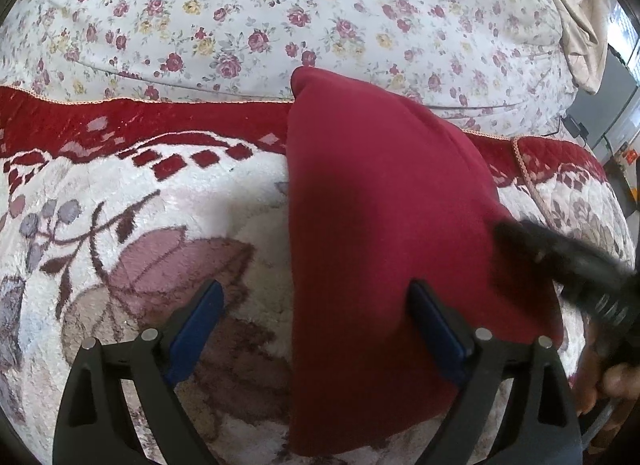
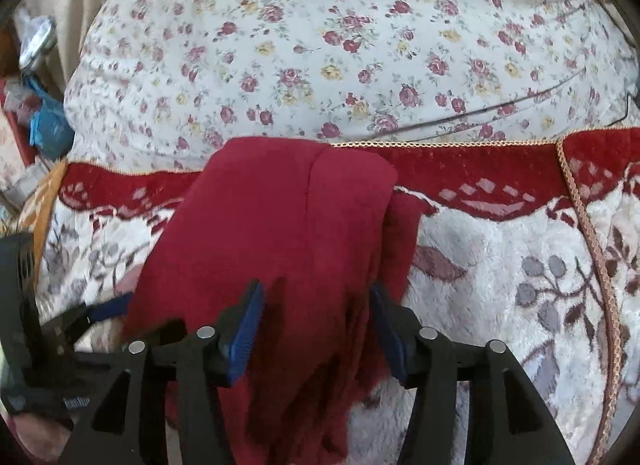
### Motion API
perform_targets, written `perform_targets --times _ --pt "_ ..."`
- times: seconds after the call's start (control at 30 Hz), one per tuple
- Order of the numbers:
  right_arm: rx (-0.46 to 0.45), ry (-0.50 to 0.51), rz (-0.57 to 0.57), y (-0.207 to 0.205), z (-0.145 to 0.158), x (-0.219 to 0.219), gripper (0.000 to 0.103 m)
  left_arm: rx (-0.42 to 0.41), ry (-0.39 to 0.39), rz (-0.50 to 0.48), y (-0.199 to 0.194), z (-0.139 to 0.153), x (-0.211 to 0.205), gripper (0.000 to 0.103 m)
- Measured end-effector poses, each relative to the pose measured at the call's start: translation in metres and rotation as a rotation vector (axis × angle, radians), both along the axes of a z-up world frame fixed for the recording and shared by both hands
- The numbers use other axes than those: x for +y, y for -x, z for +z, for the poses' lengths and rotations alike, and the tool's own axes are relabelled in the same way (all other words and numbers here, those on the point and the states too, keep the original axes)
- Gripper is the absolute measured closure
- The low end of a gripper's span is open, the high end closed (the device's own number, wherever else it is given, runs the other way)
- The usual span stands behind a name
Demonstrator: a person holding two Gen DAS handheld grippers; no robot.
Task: Fold small clothes
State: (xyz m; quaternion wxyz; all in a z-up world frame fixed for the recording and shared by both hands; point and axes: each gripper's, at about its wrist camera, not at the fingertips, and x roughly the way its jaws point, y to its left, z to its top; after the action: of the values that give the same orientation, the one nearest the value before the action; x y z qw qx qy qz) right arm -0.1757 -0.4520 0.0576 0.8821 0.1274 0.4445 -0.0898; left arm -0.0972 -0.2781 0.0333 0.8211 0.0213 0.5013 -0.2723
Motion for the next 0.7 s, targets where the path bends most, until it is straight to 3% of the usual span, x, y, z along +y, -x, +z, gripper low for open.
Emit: perform_targets --times 0.07,0.17,0.23,0.3,0.4,0.53,0.6,0.63,0.67,0.7 --pt "0.027 0.005 -0.013 0.001 -0.016 -0.003 0.032 0.001 -0.004 -0.006 0.0 -0.001 -0.001 0.009" --pt "0.006 -0.101 -0.038 0.007 -0.015 -0.016 0.029 0.015 0.015 -0.021 -0.003 -0.001 0.001 0.009" --pt "-0.023 -0.149 -0.048 0.01 -0.01 -0.027 0.025 0.053 0.052 -0.023 -0.012 0.002 0.004 0.009" --pt "-0.045 -0.157 -0.062 0.011 -0.008 -0.035 0.013 0.082 0.09 -0.018 -0.023 0.006 0.007 0.008" --pt "-0.081 -0.212 -0.069 0.006 -0.015 -0.049 0.009 0.124 0.13 -0.028 -0.036 0.003 0.008 0.005" --pt "-0.089 -0.342 -0.042 -0.016 -0.035 -0.058 0.007 0.198 0.173 -0.035 -0.051 -0.014 0.002 0.0" --pt "-0.109 -0.298 -0.006 -0.025 -0.035 -0.051 0.007 0.165 0.173 -0.056 -0.05 -0.013 -0.003 0.0" --pt "-0.116 -0.296 0.019 -0.029 -0.035 -0.047 0.009 0.158 0.168 -0.071 -0.049 -0.013 -0.007 0.0" --pt "-0.106 -0.311 0.036 -0.034 -0.036 -0.044 0.021 0.151 0.163 -0.076 -0.049 -0.013 -0.009 0.001" --pt "-0.107 -0.307 0.029 -0.037 -0.035 -0.042 0.025 0.143 0.164 -0.081 -0.047 -0.012 -0.01 0.004"
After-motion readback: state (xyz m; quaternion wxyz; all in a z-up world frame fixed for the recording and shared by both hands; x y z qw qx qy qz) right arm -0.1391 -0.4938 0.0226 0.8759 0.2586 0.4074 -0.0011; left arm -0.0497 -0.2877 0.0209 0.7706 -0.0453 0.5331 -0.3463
